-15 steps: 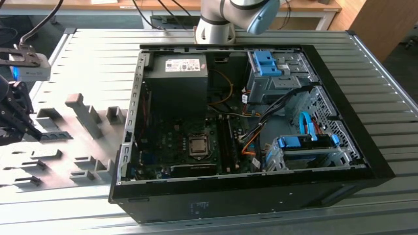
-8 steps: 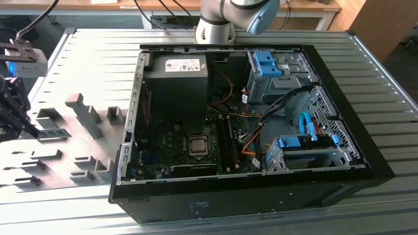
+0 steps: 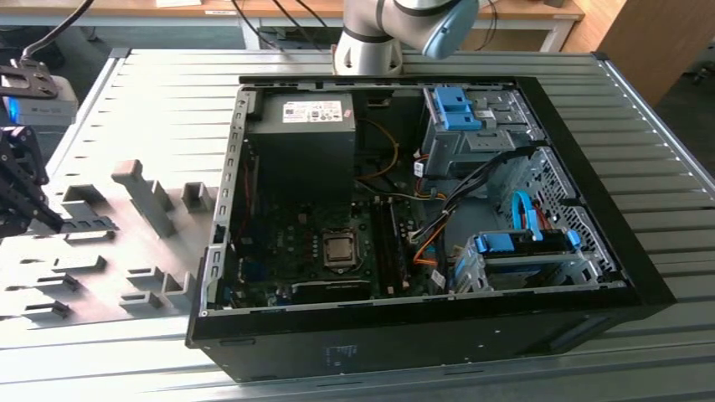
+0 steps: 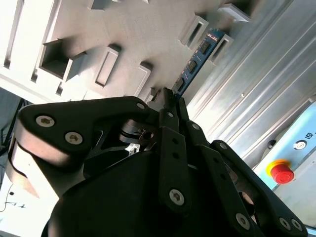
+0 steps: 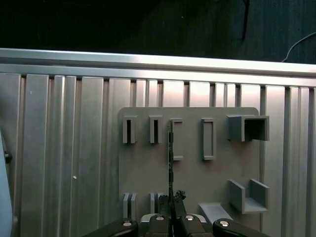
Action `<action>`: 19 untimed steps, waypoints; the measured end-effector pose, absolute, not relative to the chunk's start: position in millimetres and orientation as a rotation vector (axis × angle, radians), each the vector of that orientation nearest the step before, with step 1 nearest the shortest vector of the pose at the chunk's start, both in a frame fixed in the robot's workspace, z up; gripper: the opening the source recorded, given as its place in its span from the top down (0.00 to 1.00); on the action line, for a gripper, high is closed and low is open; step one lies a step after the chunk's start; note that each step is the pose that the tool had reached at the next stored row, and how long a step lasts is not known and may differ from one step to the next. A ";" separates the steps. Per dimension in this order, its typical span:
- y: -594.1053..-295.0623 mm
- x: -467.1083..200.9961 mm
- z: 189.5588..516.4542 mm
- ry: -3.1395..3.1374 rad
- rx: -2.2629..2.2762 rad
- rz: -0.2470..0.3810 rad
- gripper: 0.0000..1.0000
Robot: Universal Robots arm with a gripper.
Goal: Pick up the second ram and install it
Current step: 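Pick up the second ram and move it above second insertion slot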
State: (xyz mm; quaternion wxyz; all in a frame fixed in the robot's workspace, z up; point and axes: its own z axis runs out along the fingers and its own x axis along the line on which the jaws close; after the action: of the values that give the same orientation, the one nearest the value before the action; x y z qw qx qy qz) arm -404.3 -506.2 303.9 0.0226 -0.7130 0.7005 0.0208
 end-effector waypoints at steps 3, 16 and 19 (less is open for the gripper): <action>-506.2 -404.3 306.2 2.169 -2.208 0.066 0.86; -506.2 -404.3 318.2 2.168 -2.206 0.069 0.86; -506.3 -404.3 320.9 2.167 -2.206 0.069 0.86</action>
State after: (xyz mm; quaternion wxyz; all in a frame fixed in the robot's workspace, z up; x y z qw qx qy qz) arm -404.3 -506.3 320.9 0.0241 -0.7130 0.7004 0.0223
